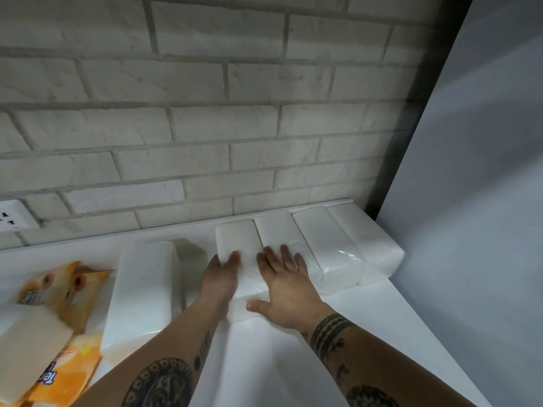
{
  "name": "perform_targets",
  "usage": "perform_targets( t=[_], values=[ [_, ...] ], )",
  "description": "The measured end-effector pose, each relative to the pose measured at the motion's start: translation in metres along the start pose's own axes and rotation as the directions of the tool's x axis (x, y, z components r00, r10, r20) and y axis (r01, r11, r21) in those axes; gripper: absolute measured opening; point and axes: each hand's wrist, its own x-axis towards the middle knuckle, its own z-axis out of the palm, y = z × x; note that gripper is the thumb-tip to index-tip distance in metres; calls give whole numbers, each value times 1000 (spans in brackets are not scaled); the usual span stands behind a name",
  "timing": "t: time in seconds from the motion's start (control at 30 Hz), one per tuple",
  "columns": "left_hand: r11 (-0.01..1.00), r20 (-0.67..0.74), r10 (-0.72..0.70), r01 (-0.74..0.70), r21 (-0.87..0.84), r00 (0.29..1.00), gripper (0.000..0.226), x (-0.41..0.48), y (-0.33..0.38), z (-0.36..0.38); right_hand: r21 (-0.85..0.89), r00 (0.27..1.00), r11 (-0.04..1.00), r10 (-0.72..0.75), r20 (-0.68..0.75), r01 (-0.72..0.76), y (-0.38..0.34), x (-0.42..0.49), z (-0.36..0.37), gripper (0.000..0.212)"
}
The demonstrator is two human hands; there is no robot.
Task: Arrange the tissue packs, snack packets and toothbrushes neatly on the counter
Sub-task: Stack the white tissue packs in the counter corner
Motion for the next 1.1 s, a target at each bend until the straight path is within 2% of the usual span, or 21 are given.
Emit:
perform_targets(
  t=[0.23, 0.33, 0.4, 0.5, 0.53, 0.57, 0.7, 0.77, 0.83, 0.9, 1.0, 1.03, 1.1],
  values=[
    [1000, 2, -1, 1, 8, 1000, 37, 4, 4, 1, 37, 999, 999, -8, -43, 9, 3, 3, 4, 95],
    [1000, 8, 2, -2, 22, 1000, 44, 3, 7, -1, 24, 1000, 1000, 1, -31, 0, 1, 3, 2, 95],
    [999, 20, 9, -10, 36, 1000, 55, 2, 10, -3, 7, 1000, 1000, 11, -13, -11, -1, 4, 1, 95],
    [997, 64, -45, 41, 71, 997, 92, -4, 17, -12, -15, 1000, 999, 28, 4, -28, -3, 3, -2, 95],
    [996, 60, -60, 55, 76, 996, 98, -7, 21, -17, -20, 999, 999, 34, 11, -34, -4, 2, -4, 95],
    [995, 60, -58, 53, 82, 997, 96, -10, 25, -23, -27, 999, 999, 43, 16, -43, -6, 1, -5, 95],
    [993, 18, 33, -35, 110, 999, 58, -24, 39, -53, -74, 993, 992, 110, 45, -106, -20, 1, -9, 98],
    [995, -7, 78, -77, 65, 997, 43, -29, 43, -74, -82, 987, 986, 151, 50, -146, -34, 1, -11, 98],
    [975, -39, 174, -167, 150, 984, 34, -32, 44, -94, -70, 984, 983, 171, 47, -167, -47, 0, -13, 96],
    [907, -100, 304, -256, 333, 947, 32, -37, 41, -113, -47, 990, 989, 142, 29, -140, -64, -2, -15, 93],
    [855, -202, 353, -227, 466, 914, 33, -41, 33, -130, 11, 997, 997, 77, 11, -77, -93, -3, -18, 88],
    [821, -210, 322, -162, 547, 923, 41, -40, 28, -133, 29, 999, 998, 52, 7, -52, -103, -3, -20, 87],
    [701, -178, 205, -17, 712, 962, 79, -42, 15, -137, 59, 1000, 998, 9, 11, -10, -121, -5, -20, 84]
  ],
)
